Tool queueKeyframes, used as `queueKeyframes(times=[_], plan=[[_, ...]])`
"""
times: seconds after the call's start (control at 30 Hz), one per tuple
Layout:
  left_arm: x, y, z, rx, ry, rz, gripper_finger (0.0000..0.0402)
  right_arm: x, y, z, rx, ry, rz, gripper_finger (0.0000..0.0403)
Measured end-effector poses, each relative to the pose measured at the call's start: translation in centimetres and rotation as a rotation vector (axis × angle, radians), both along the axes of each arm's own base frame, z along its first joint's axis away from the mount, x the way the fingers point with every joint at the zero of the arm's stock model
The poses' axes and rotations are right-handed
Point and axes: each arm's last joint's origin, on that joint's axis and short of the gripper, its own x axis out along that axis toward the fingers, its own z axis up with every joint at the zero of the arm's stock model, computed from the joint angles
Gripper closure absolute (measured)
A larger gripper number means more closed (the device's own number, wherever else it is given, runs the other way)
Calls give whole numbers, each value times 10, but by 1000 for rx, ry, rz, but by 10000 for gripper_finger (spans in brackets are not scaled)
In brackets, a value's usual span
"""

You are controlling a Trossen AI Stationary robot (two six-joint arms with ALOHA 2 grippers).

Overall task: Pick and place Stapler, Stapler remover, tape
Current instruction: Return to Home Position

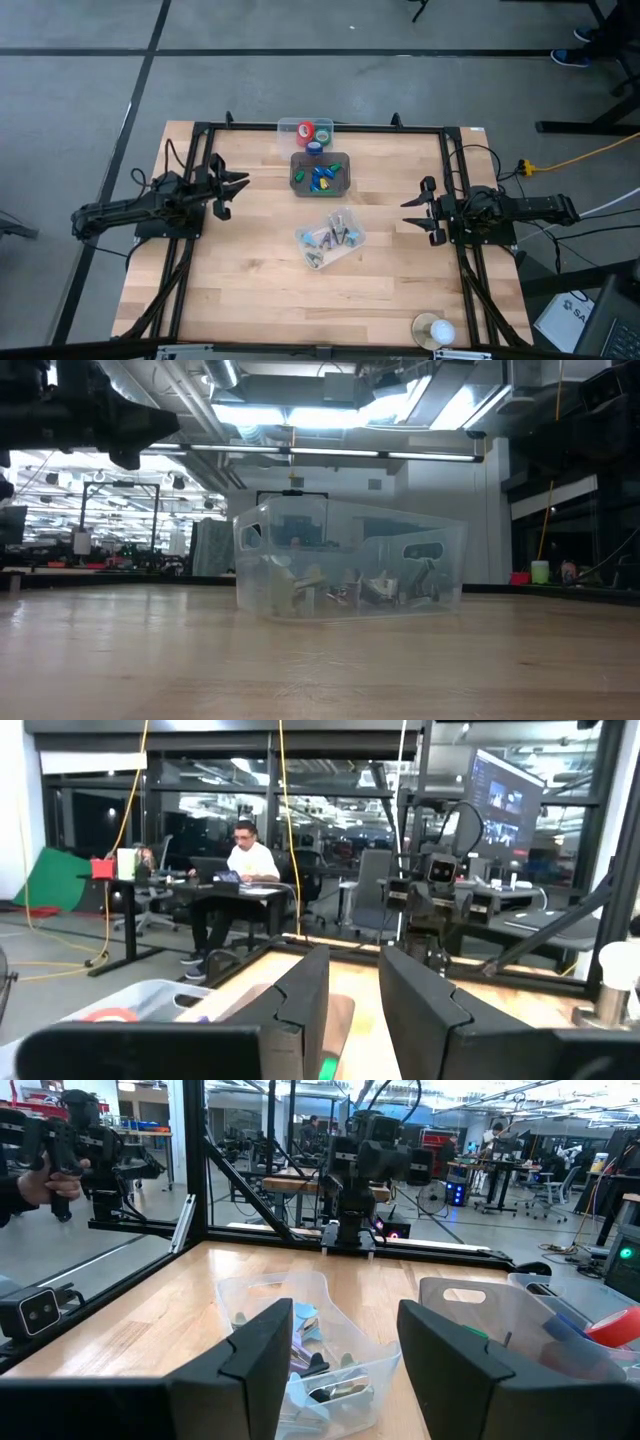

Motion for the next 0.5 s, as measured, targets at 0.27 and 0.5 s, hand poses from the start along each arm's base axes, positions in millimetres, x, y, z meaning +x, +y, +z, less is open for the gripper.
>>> queueKeyframes(times=[0.27, 0.5], plan=[[-2, 0, -2, -22, 89, 6, 313, 0, 0, 0, 0, 0, 0, 215], [-3, -1, 1, -2, 116, 12, 313, 0, 0, 0, 0, 0, 0, 215]])
